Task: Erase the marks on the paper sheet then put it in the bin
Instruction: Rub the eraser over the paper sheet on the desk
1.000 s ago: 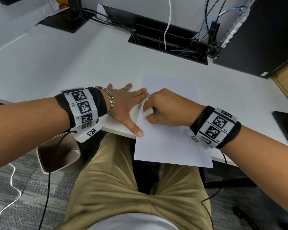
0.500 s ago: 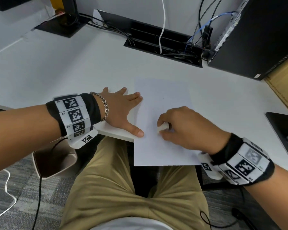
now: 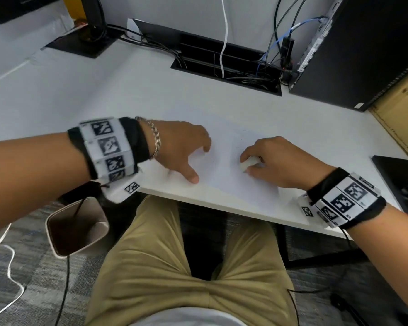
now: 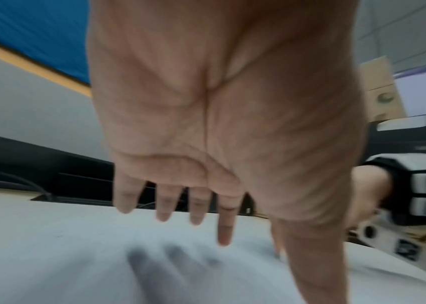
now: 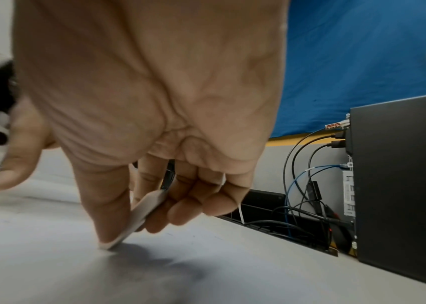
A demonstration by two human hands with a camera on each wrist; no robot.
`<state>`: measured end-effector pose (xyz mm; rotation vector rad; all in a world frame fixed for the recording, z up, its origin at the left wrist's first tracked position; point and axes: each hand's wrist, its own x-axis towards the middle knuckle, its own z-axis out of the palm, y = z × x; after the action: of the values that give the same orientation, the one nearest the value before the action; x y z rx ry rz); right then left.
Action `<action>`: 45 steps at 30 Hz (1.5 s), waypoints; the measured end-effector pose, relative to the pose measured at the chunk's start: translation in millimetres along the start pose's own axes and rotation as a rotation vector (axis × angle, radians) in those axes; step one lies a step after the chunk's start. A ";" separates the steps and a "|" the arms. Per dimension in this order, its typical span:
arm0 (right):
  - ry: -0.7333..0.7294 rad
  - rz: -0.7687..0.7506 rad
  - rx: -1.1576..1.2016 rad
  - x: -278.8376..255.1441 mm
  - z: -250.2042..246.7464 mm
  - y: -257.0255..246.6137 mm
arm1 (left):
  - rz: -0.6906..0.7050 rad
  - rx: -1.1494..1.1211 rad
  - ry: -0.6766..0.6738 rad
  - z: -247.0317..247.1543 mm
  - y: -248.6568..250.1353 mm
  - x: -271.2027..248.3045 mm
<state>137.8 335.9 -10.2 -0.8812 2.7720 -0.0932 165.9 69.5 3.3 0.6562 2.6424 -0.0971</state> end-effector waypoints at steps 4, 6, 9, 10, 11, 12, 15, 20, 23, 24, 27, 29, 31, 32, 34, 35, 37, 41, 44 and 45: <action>-0.028 -0.029 -0.026 5.5 -6.5 1.1 | 0.043 -0.051 -0.149 -3.4 -24.4 34.1; -0.008 -0.058 -0.011 8.9 -4.9 -4.2 | 0.048 -0.058 -0.180 -0.8 -28.8 44.1; 0.048 -0.106 0.028 15.9 0.1 -17.3 | 0.043 -0.082 -0.208 4.1 -32.3 53.2; 0.066 -0.122 0.036 19.3 2.0 -21.5 | 0.040 -0.095 -0.218 5.6 -34.1 55.0; 0.080 -0.136 0.035 23.2 3.2 -25.2 | 0.039 -0.100 -0.225 6.5 -36.0 56.0; 0.088 -0.137 0.028 27.6 4.7 -27.8 | 0.042 -0.099 -0.234 7.2 -37.4 57.0; 0.089 -0.104 0.017 35.3 8.0 -33.3 | 0.044 -0.088 -0.249 8.1 -39.1 58.7; 0.004 -0.285 0.037 22.8 14.3 -46.7 | 0.037 -0.077 -0.251 10.9 -40.0 62.6; 0.015 -0.210 0.027 36.6 7.9 -39.2 | 0.043 -0.078 -0.249 10.2 -40.1 61.9; 0.036 -0.175 0.017 42.6 6.1 -35.5 | 0.044 -0.079 -0.248 9.8 -39.6 61.3; 0.047 -0.168 -0.005 45.7 7.8 -38.3 | 0.044 -0.076 -0.250 9.5 -38.0 60.8; 0.002 -0.264 0.000 34.3 12.6 -49.7 | 0.041 -0.071 -0.249 10.9 -38.5 61.9; -0.033 -0.336 0.004 25.9 13.3 -55.8 | 0.038 -0.065 -0.244 12.0 -39.4 62.9; -0.033 -0.336 -0.001 27.6 11.3 -54.1 | 0.041 -0.060 -0.242 12.0 -39.4 62.9; 0.009 -0.267 -0.025 39.1 6.4 -44.8 | 0.043 -0.057 -0.245 11.2 -38.9 62.4; 0.037 -0.228 -0.034 44.4 4.4 -39.6 | 0.041 -0.059 -0.247 10.5 -38.3 61.9; 0.073 -0.194 -0.045 48.4 5.4 -34.3 | 0.037 -0.059 -0.248 10.4 -38.4 62.4; -0.013 -0.319 -0.005 28.6 13.3 -51.8 | 0.038 -0.044 -0.253 12.6 -40.4 64.5; -0.019 -0.269 -0.003 37.5 7.0 -46.9 | 0.039 -0.034 -0.251 10.3 -38.4 62.0; 0.010 -0.235 -0.014 43.6 4.6 -41.9 | 0.041 -0.036 -0.251 9.0 -37.4 60.8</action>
<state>127.8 276.6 -17.9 -1.2101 2.6693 -0.1178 103.2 61.2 -30.9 0.6405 2.3842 -0.1115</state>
